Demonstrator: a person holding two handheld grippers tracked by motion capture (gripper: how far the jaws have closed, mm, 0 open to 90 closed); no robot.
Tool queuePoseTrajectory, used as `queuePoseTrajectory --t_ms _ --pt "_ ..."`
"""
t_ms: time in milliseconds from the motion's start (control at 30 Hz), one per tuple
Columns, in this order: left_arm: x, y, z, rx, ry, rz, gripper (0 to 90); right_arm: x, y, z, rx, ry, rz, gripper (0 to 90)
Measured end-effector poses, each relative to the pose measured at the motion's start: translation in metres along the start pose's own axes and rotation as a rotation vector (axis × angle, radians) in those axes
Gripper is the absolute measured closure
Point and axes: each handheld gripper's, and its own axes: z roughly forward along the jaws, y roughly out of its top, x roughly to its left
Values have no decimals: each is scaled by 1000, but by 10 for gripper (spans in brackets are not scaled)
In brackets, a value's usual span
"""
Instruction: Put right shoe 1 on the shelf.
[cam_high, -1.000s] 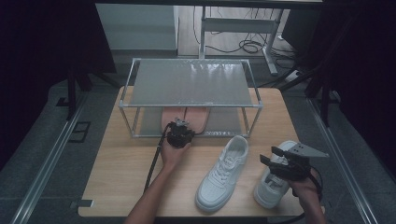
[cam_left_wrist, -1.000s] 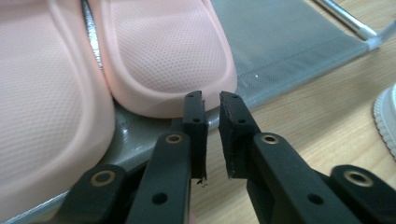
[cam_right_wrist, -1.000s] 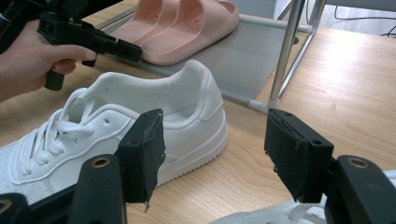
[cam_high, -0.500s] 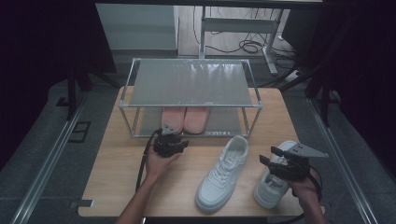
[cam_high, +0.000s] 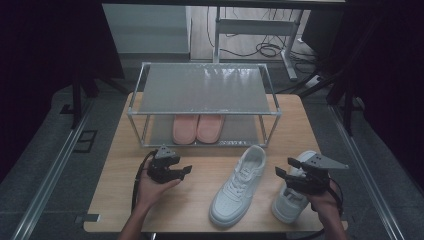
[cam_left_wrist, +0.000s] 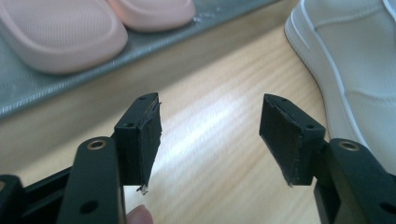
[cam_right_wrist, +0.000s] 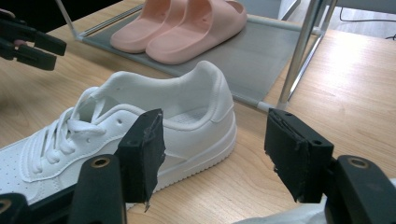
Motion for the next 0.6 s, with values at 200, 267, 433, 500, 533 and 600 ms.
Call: queuePoseTrajectory --t_ms 200,267,433,500,533,600 --pt "4 -6 -7 38 9 -12 356 7 2 0 4 16 -26 380" --pt "5 -9 -10 48 14 -21 346 10 3 1 3 24 -34 380" --pt "11 -16 -19 60 36 -34 335 17 4 5 19 48 -57 382" --pt "14 -18 -22 60 40 -38 323 21 4 7 30 62 -70 386" --pt "16 -19 -24 61 41 -39 323 23 5 8 36 70 -79 388" --pt "17 -20 -25 67 36 -36 301 30 5 12 54 92 -106 398"
